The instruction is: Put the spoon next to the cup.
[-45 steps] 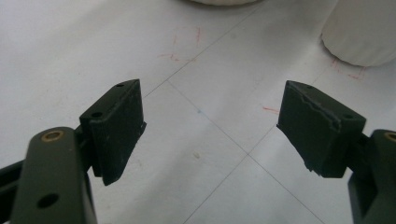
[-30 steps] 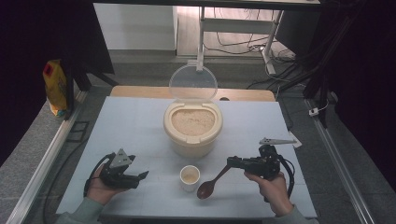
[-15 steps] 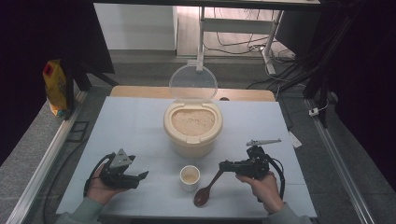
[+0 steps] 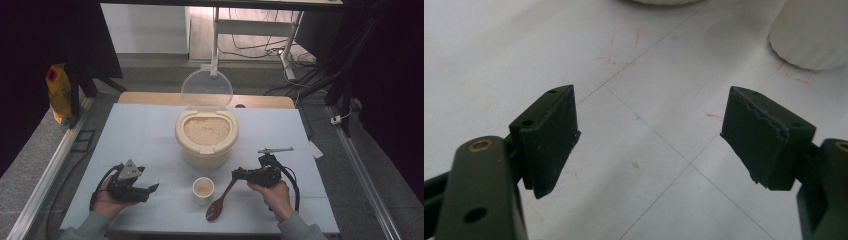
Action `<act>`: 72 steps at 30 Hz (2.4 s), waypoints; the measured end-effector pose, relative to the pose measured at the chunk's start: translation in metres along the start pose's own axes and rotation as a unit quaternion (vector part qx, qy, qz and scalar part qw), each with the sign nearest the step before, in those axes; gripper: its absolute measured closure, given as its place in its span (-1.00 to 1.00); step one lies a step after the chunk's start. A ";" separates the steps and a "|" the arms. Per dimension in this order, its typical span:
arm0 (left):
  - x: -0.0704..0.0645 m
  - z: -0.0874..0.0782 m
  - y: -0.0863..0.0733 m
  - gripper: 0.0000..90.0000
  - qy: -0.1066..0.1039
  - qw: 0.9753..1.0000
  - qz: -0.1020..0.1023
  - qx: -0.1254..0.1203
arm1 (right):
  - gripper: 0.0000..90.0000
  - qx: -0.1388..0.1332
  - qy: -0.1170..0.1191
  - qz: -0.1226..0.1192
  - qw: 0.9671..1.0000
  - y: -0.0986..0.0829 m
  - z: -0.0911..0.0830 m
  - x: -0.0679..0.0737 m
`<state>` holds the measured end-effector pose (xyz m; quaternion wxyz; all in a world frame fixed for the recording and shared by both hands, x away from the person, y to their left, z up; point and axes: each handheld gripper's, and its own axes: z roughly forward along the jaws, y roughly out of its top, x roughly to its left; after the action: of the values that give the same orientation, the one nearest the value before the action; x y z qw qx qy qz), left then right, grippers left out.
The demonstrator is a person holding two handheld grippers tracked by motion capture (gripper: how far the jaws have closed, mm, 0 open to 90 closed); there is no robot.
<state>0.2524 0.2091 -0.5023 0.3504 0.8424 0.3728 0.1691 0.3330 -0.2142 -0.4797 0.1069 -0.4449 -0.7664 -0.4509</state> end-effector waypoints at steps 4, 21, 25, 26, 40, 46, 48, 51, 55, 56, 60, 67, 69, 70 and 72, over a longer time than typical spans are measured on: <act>0.000 0.000 0.000 -0.51 0.000 1.000 0.000 0.000 | 0.62 -0.001 -0.005 0.011 1.000 -0.001 0.009 -0.006; 0.000 0.000 0.000 -0.51 0.000 1.000 0.001 -0.001 | 0.40 0.012 -0.065 -0.007 0.998 -0.002 0.031 -0.016; 0.000 0.000 0.000 -0.51 0.000 1.000 0.001 0.000 | 0.32 0.018 -0.092 -0.026 0.995 -0.003 0.035 -0.015; 0.000 0.000 0.000 -0.51 0.000 1.000 0.001 0.000 | 0.31 0.018 -0.095 -0.026 0.995 -0.003 0.036 -0.015; 0.000 -0.001 0.000 -0.51 0.000 1.000 0.002 -0.001 | 0.04 0.020 -0.162 -0.081 0.983 -0.004 0.046 -0.011; -0.001 -0.001 0.000 -0.51 0.001 1.000 0.002 -0.001 | -0.04 -0.001 -0.174 -0.093 0.980 -0.001 0.044 -0.012; -0.001 -0.001 0.000 -0.51 0.001 1.000 0.002 -0.002 | -0.06 -0.001 -0.172 -0.095 0.981 -0.001 0.041 -0.013; -0.001 -0.002 -0.001 -0.51 0.001 1.000 0.001 -0.003 | -0.06 -0.007 -0.167 -0.111 0.980 -0.002 0.035 -0.012; -0.002 -0.004 -0.001 -0.51 -0.001 1.000 -0.002 -0.006 | -0.05 -0.021 -0.164 -0.144 0.976 -0.007 0.021 -0.011; -0.003 -0.005 -0.001 -0.51 -0.001 1.000 -0.002 -0.008 | -0.05 -0.026 -0.161 -0.150 0.975 -0.009 0.017 -0.012; -0.003 -0.007 -0.002 -0.51 0.002 1.000 -0.003 -0.014 | -0.06 -0.049 -0.164 -0.175 0.970 -0.019 -0.005 -0.016; -0.005 -0.012 -0.006 -0.51 0.001 1.000 -0.004 -0.021 | -0.07 -0.078 -0.173 -0.192 0.963 -0.034 -0.040 -0.027; -0.006 -0.013 -0.008 -0.51 0.001 1.000 -0.007 -0.025 | -0.07 -0.083 -0.176 -0.195 0.961 -0.037 -0.048 -0.030; -0.005 -0.013 -0.008 -0.51 0.002 1.000 -0.008 -0.026 | -0.07 -0.088 -0.177 -0.198 0.960 -0.039 -0.051 -0.030; -0.005 -0.014 -0.009 -0.51 0.002 1.000 -0.008 -0.026 | -0.07 -0.089 -0.182 -0.204 0.958 -0.042 -0.058 -0.032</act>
<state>0.2370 0.2158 -0.4988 0.3731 0.8297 0.3755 0.1775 0.3047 -0.2863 -0.4898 -0.1684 -0.3617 -0.8041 -0.4406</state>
